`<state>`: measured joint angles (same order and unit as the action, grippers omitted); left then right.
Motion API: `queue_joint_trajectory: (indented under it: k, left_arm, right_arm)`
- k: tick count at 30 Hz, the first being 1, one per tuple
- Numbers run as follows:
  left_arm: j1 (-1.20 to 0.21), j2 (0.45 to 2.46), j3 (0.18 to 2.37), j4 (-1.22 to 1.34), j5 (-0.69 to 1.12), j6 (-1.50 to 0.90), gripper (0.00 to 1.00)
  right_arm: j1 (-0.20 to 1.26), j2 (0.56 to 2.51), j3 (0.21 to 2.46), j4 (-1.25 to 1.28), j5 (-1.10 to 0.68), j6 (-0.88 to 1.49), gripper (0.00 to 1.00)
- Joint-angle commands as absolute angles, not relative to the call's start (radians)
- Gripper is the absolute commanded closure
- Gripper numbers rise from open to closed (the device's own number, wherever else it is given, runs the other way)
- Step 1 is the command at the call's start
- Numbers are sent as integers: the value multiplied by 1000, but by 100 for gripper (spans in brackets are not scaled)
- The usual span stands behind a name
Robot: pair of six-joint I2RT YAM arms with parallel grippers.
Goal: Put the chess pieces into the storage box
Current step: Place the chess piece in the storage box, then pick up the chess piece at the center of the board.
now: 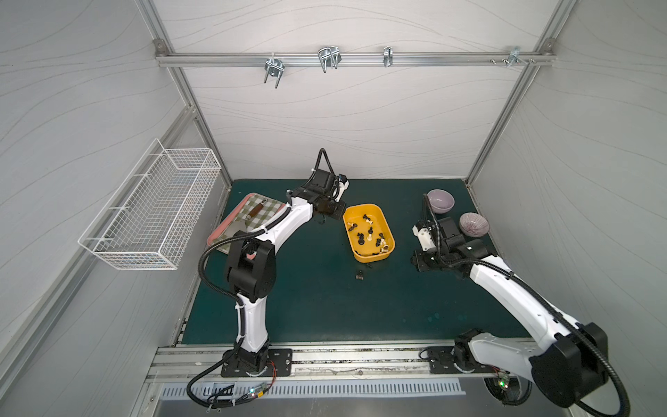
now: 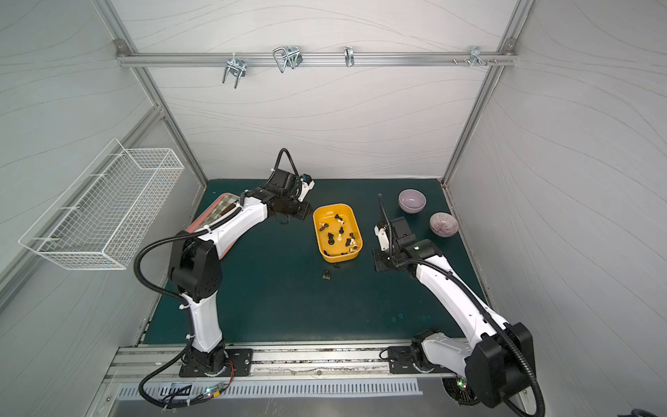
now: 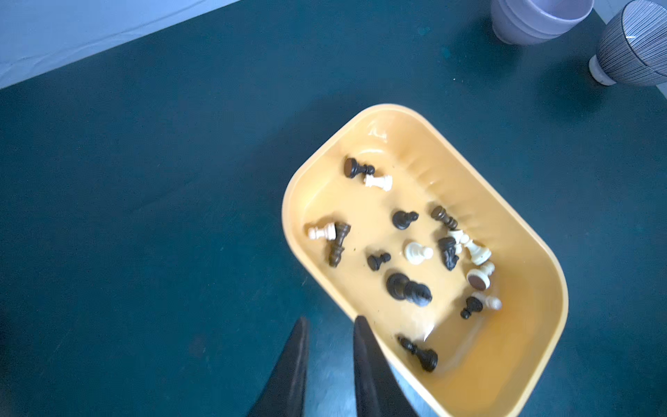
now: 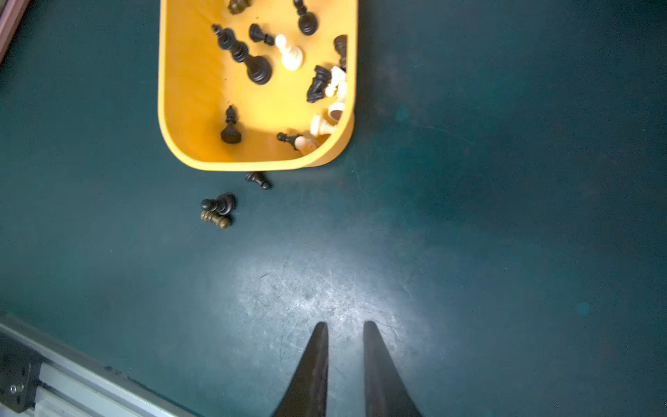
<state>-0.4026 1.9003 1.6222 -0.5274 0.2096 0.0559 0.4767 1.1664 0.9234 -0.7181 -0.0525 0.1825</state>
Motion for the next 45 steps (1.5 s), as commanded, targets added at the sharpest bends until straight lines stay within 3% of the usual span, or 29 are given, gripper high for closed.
queue_joint_trajectory:
  k: [1,13,21,45]
  left_arm:
    - [-376,1804,1511,-468,206,-4,76]
    - [-328,1413,1061,-379,179,-154,75]
    - [-327,1231,844,-361,153,-241,74]
    - [-327,1104,713,-372,213,-308,73]
  right_arm:
    - [550,1209,951,-706,-25,147,80]
    - [818,1420,1032,-657,99,180,79]
    - [930,1534,1040,-492,223,277,80]
    - [1001,1729,1042,-305,297,376,73]
